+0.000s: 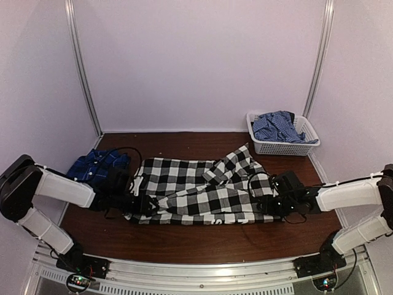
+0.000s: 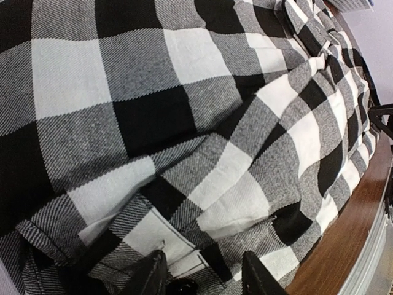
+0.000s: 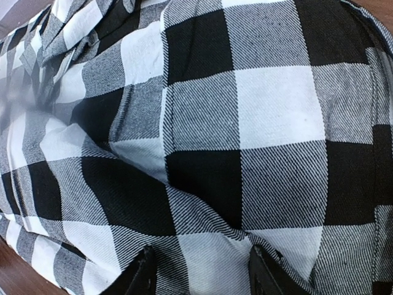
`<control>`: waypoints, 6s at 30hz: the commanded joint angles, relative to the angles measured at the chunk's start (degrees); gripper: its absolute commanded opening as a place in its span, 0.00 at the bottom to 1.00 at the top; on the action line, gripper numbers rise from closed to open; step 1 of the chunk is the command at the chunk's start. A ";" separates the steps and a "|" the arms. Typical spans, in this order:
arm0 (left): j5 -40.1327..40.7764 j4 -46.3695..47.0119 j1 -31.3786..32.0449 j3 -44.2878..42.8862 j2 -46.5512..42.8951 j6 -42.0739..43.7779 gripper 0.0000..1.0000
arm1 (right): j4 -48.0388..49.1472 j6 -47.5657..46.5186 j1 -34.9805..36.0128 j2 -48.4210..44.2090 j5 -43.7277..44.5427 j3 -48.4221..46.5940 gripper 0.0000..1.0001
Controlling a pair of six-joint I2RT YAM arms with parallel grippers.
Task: Fold and stack the long sleeve shirts
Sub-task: Move the 1/3-folded shirt to the center of the board, then pick up the 1/3-folded shirt from the center of the board.
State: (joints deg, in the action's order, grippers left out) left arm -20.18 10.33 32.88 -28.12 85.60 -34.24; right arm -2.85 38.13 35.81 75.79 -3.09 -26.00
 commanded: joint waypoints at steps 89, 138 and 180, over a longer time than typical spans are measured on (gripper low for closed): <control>8.83 -8.37 -4.00 -16.86 0.53 4.07 0.95 | -5.72 -13.07 6.54 38.19 7.49 -45.14 0.27; 5.15 -16.16 -14.27 -32.69 11.33 15.78 0.94 | -13.06 -3.17 -5.10 -18.84 -13.76 -31.09 0.00; -22.29 -27.30 -15.22 -47.07 28.57 52.22 0.70 | -25.93 2.65 -4.94 -28.62 -17.65 -28.62 0.00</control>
State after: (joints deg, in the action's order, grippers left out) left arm -42.02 -13.89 18.00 -72.23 111.90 14.55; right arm -29.47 40.71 30.50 46.92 -19.77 -53.43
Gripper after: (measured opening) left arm 0.751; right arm 0.009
